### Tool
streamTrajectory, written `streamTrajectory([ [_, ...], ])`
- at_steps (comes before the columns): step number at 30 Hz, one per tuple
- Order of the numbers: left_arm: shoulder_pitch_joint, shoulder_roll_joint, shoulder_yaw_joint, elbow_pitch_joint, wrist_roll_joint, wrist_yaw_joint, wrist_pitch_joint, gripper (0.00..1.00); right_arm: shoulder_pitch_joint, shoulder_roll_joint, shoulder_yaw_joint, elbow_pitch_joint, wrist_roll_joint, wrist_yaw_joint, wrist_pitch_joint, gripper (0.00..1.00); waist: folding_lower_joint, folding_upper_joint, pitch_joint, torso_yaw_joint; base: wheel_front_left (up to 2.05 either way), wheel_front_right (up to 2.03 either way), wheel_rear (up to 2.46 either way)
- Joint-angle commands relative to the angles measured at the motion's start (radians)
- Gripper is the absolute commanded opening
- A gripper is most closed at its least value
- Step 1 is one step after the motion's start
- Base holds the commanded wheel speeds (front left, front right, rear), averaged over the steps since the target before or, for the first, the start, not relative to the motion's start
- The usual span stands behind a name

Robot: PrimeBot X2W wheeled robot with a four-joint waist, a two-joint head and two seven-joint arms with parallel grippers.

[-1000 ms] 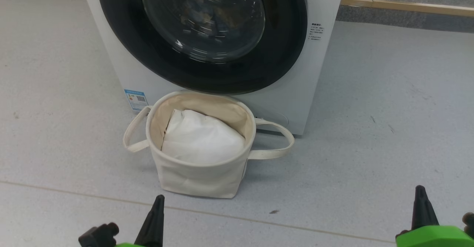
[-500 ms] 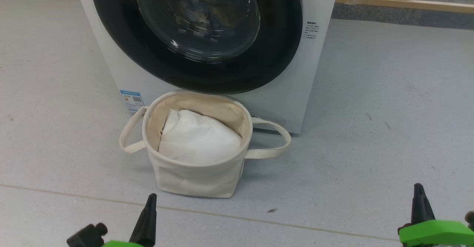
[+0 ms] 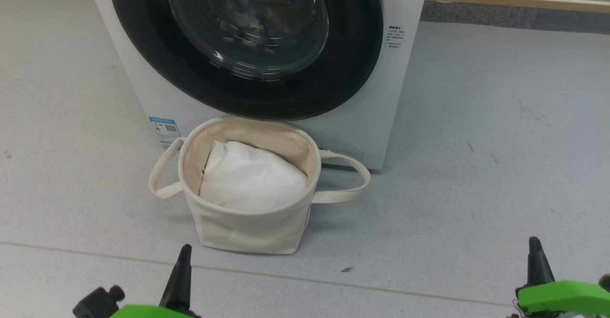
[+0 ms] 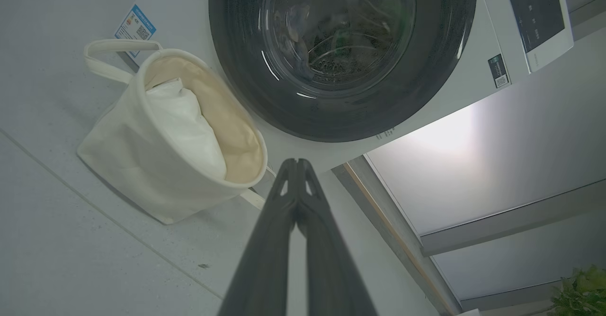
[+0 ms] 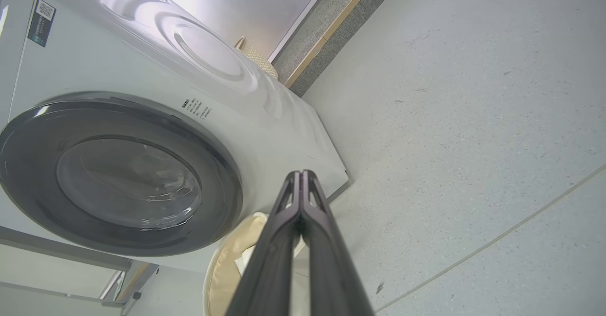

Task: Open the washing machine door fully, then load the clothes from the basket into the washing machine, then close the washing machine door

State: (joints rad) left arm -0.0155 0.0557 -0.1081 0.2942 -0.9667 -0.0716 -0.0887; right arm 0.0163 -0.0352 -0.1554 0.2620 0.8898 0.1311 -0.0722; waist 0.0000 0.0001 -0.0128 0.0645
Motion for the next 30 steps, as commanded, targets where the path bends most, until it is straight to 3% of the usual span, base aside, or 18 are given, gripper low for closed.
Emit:
streamTrajectory([
  [1,-0.053,0.011,0.036,-0.037,-0.033,-0.008,0.009,0.00,-0.057,-0.010,0.013,-0.029,0.037,0.000,0.009,0.00,0.0000,-0.0001,0.001,-0.002,0.00,0.00,0.00],
  [30,-0.071,0.013,0.110,-0.043,-0.330,-0.032,0.089,0.00,-0.089,-0.012,0.026,-0.023,0.358,0.000,0.092,0.00,0.0000,-0.0001,0.008,-0.031,0.00,0.00,0.00],
])
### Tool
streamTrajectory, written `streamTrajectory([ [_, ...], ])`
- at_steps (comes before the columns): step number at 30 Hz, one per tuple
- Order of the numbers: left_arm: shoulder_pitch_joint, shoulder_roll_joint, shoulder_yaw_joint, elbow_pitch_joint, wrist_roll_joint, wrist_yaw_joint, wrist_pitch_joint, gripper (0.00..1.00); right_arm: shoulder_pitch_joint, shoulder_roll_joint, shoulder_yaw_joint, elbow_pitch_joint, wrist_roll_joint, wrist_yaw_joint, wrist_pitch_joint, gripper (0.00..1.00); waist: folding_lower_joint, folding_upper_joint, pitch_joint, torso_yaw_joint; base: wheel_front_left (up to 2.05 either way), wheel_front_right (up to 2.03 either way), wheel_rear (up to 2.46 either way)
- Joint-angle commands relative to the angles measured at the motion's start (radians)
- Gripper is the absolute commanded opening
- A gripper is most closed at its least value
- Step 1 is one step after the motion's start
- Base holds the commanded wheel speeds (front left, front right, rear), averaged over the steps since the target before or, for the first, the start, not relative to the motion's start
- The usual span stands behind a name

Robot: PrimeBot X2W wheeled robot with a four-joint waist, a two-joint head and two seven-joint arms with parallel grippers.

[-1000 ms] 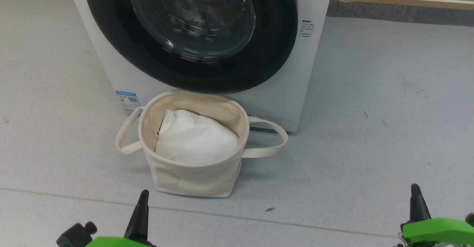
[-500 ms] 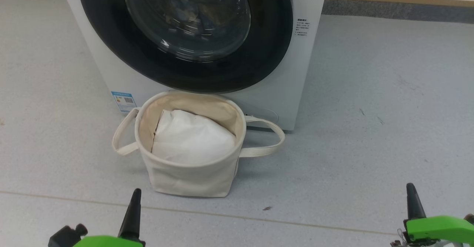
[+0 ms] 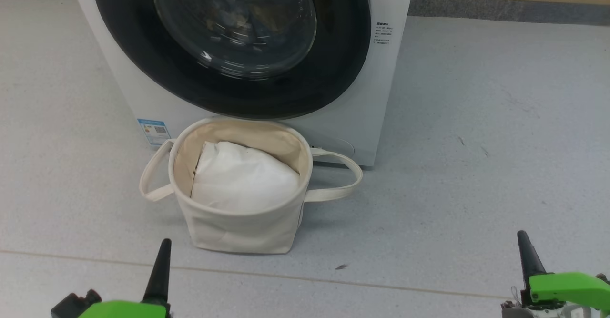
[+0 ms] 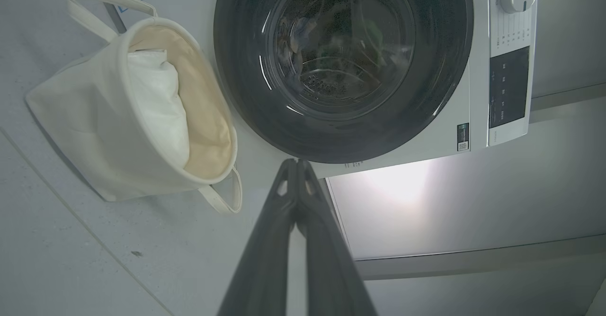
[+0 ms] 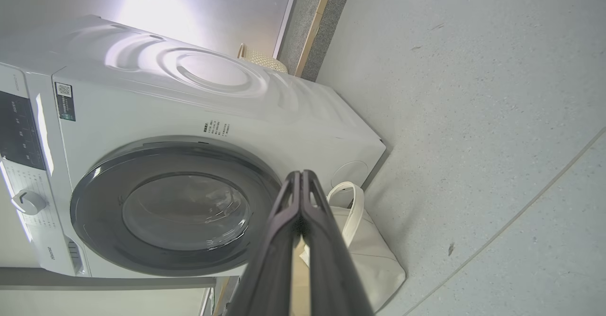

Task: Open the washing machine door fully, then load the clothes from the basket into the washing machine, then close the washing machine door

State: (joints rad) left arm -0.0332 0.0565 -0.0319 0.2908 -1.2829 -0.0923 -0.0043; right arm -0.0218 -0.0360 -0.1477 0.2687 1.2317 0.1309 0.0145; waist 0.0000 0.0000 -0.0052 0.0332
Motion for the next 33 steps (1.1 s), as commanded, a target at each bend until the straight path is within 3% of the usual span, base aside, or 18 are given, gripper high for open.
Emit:
streamTrajectory([
  [1,-0.053,0.012,0.037,-0.040,-0.024,-0.012,0.008,0.00,-0.052,-0.011,0.019,-0.030,0.027,0.000,0.008,0.00,0.0000,0.0000,0.000,-0.001,0.00,0.00,0.00],
  [33,-0.073,0.011,0.122,-0.046,-0.345,-0.038,0.099,0.00,-0.086,-0.014,0.034,-0.024,0.377,0.000,0.099,0.00,0.0000,0.0000,0.008,-0.033,0.00,0.00,0.00],
])
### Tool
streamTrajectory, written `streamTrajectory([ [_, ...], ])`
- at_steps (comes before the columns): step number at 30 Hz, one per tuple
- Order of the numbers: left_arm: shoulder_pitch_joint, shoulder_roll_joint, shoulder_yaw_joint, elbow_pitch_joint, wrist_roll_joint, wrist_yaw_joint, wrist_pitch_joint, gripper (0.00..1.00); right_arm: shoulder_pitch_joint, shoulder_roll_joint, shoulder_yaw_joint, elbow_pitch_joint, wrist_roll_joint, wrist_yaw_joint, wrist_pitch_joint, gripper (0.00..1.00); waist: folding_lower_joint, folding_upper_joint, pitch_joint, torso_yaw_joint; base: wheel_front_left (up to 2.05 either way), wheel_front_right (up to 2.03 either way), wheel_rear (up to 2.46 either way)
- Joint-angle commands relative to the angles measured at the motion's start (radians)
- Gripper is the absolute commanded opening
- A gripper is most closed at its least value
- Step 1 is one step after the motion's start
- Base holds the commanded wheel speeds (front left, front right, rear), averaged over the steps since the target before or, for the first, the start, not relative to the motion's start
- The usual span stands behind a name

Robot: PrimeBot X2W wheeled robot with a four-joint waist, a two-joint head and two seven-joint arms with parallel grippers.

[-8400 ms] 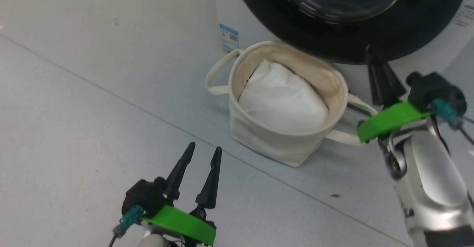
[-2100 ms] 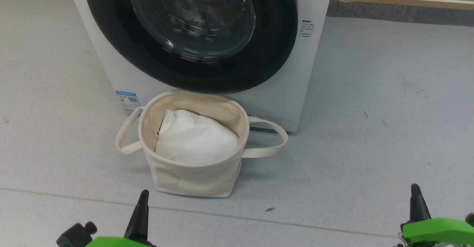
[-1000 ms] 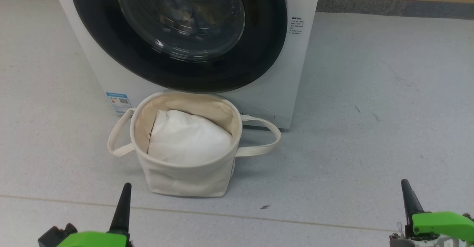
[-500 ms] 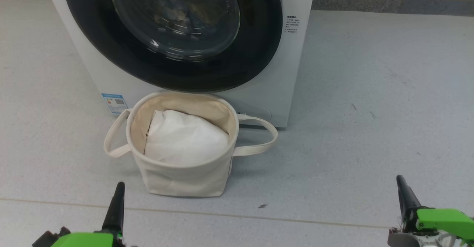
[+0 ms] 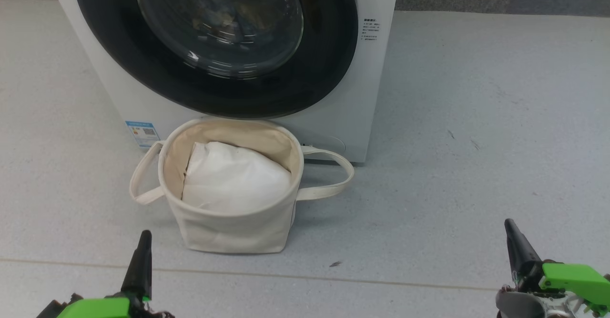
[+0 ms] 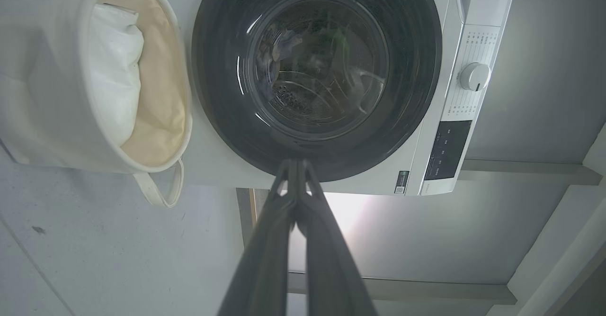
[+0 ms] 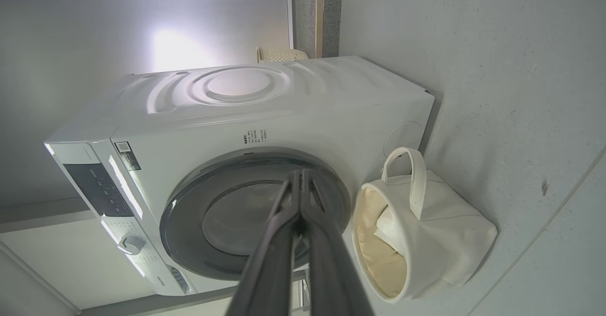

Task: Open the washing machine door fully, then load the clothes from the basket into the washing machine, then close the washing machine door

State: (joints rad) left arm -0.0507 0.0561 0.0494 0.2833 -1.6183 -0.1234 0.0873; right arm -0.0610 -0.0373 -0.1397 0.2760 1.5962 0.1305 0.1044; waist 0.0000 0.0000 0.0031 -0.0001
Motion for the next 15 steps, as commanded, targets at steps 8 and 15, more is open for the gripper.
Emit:
streamTrajectory([
  [8,-0.056,0.010,0.043,-0.039,-0.008,-0.007,0.009,0.00,-0.047,-0.013,0.026,-0.031,0.012,0.000,0.009,0.00,0.0000,0.0000,0.000,0.000,0.00,0.00,0.00],
  [15,-0.056,0.008,0.045,-0.039,-0.006,-0.007,0.010,0.00,-0.047,-0.013,0.026,-0.031,0.012,0.000,0.009,0.00,0.0000,0.0000,0.000,0.000,0.00,0.00,0.00],
])
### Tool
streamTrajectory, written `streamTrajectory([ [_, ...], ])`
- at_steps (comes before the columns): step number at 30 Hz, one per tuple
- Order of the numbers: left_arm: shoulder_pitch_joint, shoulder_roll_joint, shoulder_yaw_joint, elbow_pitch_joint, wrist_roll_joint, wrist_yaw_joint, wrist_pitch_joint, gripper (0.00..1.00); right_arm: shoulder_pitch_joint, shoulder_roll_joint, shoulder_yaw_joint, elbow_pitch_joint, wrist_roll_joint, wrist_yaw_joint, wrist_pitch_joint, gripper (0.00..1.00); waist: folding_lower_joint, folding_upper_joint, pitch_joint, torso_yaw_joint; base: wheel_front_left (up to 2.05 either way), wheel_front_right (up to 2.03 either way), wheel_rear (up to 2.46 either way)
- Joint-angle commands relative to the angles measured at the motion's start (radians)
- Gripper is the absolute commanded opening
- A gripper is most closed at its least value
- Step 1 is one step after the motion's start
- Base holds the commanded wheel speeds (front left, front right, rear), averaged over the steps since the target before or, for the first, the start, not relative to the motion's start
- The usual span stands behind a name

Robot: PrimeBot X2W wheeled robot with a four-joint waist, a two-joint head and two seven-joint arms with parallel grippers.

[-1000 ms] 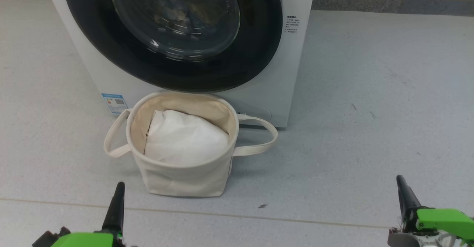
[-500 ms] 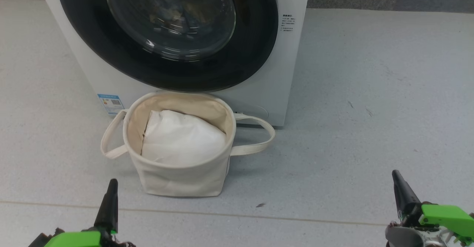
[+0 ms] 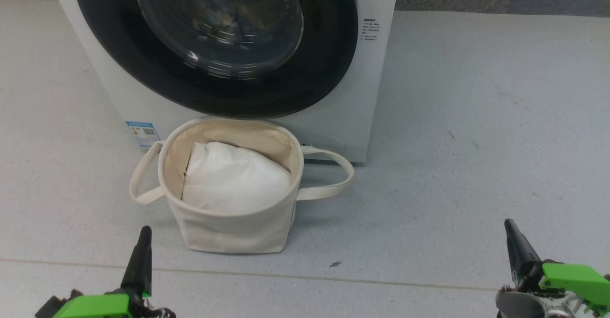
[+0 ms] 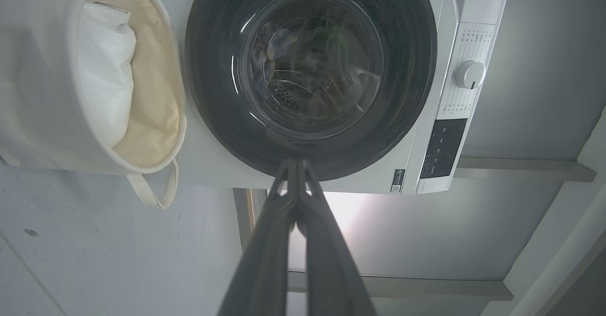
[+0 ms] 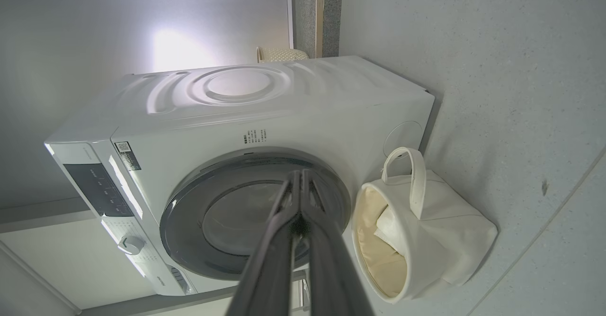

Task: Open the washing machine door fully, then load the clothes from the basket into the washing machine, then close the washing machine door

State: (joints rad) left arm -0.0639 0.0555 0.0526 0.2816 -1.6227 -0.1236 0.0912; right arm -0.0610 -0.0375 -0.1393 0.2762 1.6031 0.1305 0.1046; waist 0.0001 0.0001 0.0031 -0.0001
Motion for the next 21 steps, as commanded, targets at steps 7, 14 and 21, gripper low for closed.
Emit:
streamTrajectory([
  [7,-0.043,0.008,0.044,-0.037,0.000,-0.007,0.008,0.00,-0.047,-0.013,0.026,-0.031,0.006,0.000,0.009,0.00,0.0000,-0.0001,0.000,0.000,0.00,0.00,0.00],
  [14,-0.043,0.006,0.045,-0.037,0.001,-0.007,0.009,0.00,-0.047,-0.013,0.026,-0.031,0.006,0.000,0.009,0.00,0.0000,-0.0001,0.000,0.000,0.00,0.00,0.00],
  [21,-0.043,0.005,0.047,-0.037,0.002,-0.007,0.011,0.00,-0.047,-0.013,0.026,-0.031,0.006,0.000,0.009,0.00,0.0000,-0.0001,0.000,0.000,0.00,0.00,0.00],
])
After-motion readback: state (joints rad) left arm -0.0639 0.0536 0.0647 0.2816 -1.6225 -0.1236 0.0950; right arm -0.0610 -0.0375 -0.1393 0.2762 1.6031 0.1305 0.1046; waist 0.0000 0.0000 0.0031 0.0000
